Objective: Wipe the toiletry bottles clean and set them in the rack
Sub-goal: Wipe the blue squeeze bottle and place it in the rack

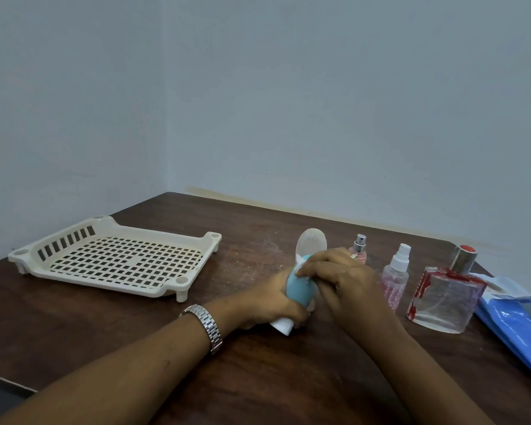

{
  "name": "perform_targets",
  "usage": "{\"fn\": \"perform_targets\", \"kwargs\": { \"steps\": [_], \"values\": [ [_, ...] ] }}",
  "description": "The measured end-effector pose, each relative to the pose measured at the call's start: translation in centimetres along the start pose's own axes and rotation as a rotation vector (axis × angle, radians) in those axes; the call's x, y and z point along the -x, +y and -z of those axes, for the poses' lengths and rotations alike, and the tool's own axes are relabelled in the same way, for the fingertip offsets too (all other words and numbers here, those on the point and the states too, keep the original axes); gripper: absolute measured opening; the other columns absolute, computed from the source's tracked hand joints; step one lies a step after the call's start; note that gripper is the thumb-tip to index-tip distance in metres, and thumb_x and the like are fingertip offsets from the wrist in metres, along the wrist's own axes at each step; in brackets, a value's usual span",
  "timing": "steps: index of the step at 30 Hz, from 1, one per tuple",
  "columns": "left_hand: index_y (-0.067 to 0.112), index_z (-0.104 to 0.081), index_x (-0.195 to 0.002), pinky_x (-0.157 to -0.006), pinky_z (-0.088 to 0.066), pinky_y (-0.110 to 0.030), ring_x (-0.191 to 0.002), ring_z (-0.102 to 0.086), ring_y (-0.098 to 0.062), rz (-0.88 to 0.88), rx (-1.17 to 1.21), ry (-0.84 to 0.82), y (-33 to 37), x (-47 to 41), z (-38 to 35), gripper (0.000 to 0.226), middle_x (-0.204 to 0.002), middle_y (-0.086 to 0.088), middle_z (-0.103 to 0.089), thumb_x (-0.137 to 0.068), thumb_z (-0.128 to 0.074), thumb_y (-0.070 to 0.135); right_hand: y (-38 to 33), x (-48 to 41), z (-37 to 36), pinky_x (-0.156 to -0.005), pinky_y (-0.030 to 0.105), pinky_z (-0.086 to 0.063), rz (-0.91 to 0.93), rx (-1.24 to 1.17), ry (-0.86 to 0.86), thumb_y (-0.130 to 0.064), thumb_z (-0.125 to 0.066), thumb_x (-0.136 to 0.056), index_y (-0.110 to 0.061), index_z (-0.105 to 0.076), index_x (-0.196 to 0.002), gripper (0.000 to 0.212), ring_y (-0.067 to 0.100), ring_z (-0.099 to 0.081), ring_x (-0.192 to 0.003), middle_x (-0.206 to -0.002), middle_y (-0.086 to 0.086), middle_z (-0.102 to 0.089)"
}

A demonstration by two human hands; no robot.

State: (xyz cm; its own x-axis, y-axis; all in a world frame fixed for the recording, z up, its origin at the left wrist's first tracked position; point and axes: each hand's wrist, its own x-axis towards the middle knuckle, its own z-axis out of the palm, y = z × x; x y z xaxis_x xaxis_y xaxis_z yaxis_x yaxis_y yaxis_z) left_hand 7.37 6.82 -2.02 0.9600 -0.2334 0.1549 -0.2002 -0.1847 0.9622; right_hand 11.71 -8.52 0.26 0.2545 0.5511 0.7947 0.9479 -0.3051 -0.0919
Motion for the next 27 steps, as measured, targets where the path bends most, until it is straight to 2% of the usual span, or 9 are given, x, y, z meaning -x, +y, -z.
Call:
{"fn": "perform_targets", "kwargs": {
  "steps": [5, 8, 10, 14, 17, 19, 21, 23, 27],
  "values": [
    [0.012, -0.053, -0.085, -0.062, -0.047, -0.023, -0.066, -0.056, -0.01, 0.009, -0.065, -0.024, -0.2, -0.2, -0.1, 0.026, -0.071, 0.005, -0.059, -0.063, -0.061, 0.0, 0.4, -0.3, 0.2, -0.078, 0.015, -0.041, -0.138, 0.01, 0.071, -0.016, -0.049, -0.081, -0.014, -0.073, -0.093, 0.027, 0.012, -0.058, -0.088, -0.093, 0.0, -0.068],
    [0.013, -0.053, -0.086, -0.063, -0.047, -0.024, -0.069, -0.056, -0.01, 0.007, -0.063, -0.009, -0.2, -0.2, -0.1, 0.028, -0.074, 0.004, -0.059, -0.063, -0.061, 0.0, -0.1, -0.1, -0.3, -0.085, 0.02, -0.043, -0.093, 0.106, 0.008, -0.023, -0.042, -0.08, -0.011, -0.07, -0.105, 0.039, 0.019, -0.06, -0.096, -0.105, 0.006, -0.067],
    [0.016, -0.051, -0.091, -0.063, -0.048, -0.022, -0.07, -0.057, -0.009, 0.011, -0.053, 0.002, -0.2, -0.2, -0.1, 0.033, -0.077, 0.003, -0.058, -0.065, -0.062, -0.002, -0.2, -0.2, -0.5, -0.089, 0.016, -0.038, -0.069, 0.123, -0.011, -0.026, -0.042, -0.077, -0.01, -0.07, -0.105, 0.043, 0.02, -0.06, -0.098, -0.107, 0.005, -0.067],
    [0.014, -0.053, -0.092, -0.063, -0.051, -0.024, -0.067, -0.061, -0.008, 0.018, -0.015, 0.047, -0.3, -0.2, -0.1, 0.036, -0.077, -0.002, -0.06, -0.071, -0.063, -0.013, -1.2, -0.3, -1.0, -0.095, 0.009, -0.027, 0.031, 0.139, -0.033, -0.011, -0.051, -0.077, -0.007, -0.07, -0.098, 0.029, 0.009, -0.047, -0.1, -0.102, 0.005, -0.068],
    [0.008, -0.056, -0.093, -0.07, -0.052, -0.031, -0.08, -0.063, -0.018, -0.005, -0.021, 0.076, -0.4, 0.0, -0.1, 0.031, -0.082, -0.01, -0.062, -0.064, -0.062, -0.003, -2.2, -0.1, -2.3, -0.088, 0.017, -0.037, 0.179, 0.237, -0.086, -0.01, -0.039, -0.081, -0.007, -0.07, -0.084, 0.031, 0.008, -0.043, -0.089, -0.091, 0.004, -0.068],
    [0.0, -0.056, -0.1, -0.075, -0.053, -0.034, -0.087, -0.061, -0.022, 0.013, -0.024, 0.09, -0.5, 0.1, 0.0, 0.037, -0.09, -0.016, -0.06, -0.064, -0.063, 0.0, -2.3, 0.1, -2.5, -0.081, 0.024, -0.044, 0.201, 0.24, -0.116, -0.012, -0.038, -0.08, -0.01, -0.069, -0.084, 0.031, 0.009, -0.048, -0.086, -0.09, 0.001, -0.069],
    [-0.001, -0.056, -0.098, -0.073, -0.053, -0.029, -0.083, -0.062, -0.016, 0.026, -0.019, 0.112, -0.3, 0.2, 0.1, 0.035, -0.087, -0.014, -0.059, -0.063, -0.063, 0.002, -2.0, 0.4, -2.2, -0.077, 0.023, -0.041, 0.192, 0.227, -0.13, -0.014, -0.039, -0.077, -0.013, -0.071, -0.089, 0.034, 0.009, -0.051, -0.084, -0.091, -0.001, -0.07],
    [0.009, -0.055, -0.09, -0.069, -0.052, -0.024, -0.078, -0.061, -0.01, 0.029, 0.001, 0.104, -0.1, 0.3, 0.1, 0.028, -0.082, -0.006, -0.058, -0.064, -0.063, 0.001, -1.8, 0.6, -1.8, -0.08, 0.024, -0.038, 0.185, 0.198, -0.154, -0.015, -0.04, -0.078, -0.013, -0.07, -0.097, 0.036, 0.009, -0.045, -0.088, -0.096, -0.002, -0.07],
    [0.01, -0.056, -0.093, -0.071, -0.052, -0.026, -0.082, -0.061, -0.015, 0.027, 0.01, 0.105, -0.2, 0.2, 0.1, 0.031, -0.082, -0.006, -0.059, -0.064, -0.061, 0.0, -1.5, 0.5, -2.1, -0.08, 0.024, -0.039, 0.18, 0.207, -0.168, -0.014, -0.042, -0.079, -0.014, -0.07, -0.1, 0.035, 0.011, -0.05, -0.088, -0.098, -0.002, -0.069]
  ]
}}
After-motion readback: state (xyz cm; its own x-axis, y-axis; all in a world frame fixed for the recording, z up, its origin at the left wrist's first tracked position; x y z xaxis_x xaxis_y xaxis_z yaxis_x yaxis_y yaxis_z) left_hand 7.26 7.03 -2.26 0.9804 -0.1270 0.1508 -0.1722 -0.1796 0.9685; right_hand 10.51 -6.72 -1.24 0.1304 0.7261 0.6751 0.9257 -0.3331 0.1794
